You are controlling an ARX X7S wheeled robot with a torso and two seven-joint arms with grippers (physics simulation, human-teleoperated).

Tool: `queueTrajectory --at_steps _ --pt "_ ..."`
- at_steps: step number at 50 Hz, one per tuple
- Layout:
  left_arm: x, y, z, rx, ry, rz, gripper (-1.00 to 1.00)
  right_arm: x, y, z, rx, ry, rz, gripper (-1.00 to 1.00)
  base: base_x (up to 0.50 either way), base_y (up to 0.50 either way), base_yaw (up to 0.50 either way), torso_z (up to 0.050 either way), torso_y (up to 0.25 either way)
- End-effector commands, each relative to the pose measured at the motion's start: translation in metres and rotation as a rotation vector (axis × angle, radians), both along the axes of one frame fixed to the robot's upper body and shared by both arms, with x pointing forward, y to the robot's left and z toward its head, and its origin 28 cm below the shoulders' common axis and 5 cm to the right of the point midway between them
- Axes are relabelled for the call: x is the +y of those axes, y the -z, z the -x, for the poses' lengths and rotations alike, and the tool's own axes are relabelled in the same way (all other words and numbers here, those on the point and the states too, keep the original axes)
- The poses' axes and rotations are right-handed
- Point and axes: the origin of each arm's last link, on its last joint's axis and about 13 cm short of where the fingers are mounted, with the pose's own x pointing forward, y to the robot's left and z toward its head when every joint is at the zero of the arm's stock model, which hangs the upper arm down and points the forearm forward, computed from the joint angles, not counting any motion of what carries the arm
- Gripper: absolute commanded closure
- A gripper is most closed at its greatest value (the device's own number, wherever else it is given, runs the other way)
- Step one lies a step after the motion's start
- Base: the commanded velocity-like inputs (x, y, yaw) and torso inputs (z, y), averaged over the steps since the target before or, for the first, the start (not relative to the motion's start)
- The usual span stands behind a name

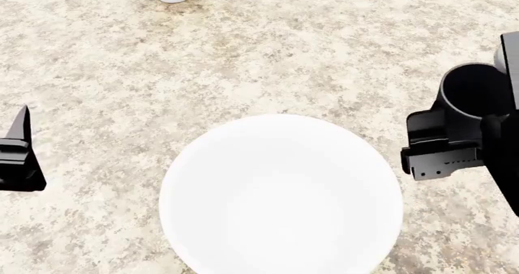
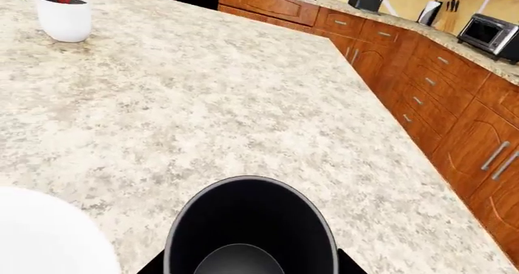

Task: Place the cup inside the bowl on the dining table and move the bowl to any counter.

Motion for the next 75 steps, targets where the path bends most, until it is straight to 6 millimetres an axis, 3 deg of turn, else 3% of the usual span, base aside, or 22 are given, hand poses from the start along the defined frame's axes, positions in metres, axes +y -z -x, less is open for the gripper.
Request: queueTrajectory --at_steps 1,12,34,60,75 --pt "-0.001 0.0 -0.001 -0.005 -0.004 0.002 -1.0 0.016 -0.033 -0.006 -0.084 -0.07 0.053 1.0 0.0 0.0 0.0 0.0 0.0" --pt "0.0 -0.001 0.0 -0.006 -0.007 0.0 -1.0 0.043 -0.036 -0.006 -0.072 -0.234 0.018 1.0 0.0 0.0 0.0 0.0 0.0" --pt "0.0 0.003 -0.001 -0.003 -0.006 0.007 -1.0 0.07 -0.003 -0.009 0.074 -0.4 -0.029 1.0 0.0 0.0 0.0 0.0 0.0" --pt "0.003 0.004 0.0 -0.003 -0.008 0.009 -1.0 0.081 0.019 -0.012 0.169 -0.456 -0.025 1.0 0.0 0.0 0.0 0.0 0.0" --pt "-0.001 0.005 -0.002 0.001 -0.009 0.009 -1.0 0.082 0.017 -0.01 0.18 -0.474 -0.026 1.0 0.0 0.0 0.0 0.0 0.0"
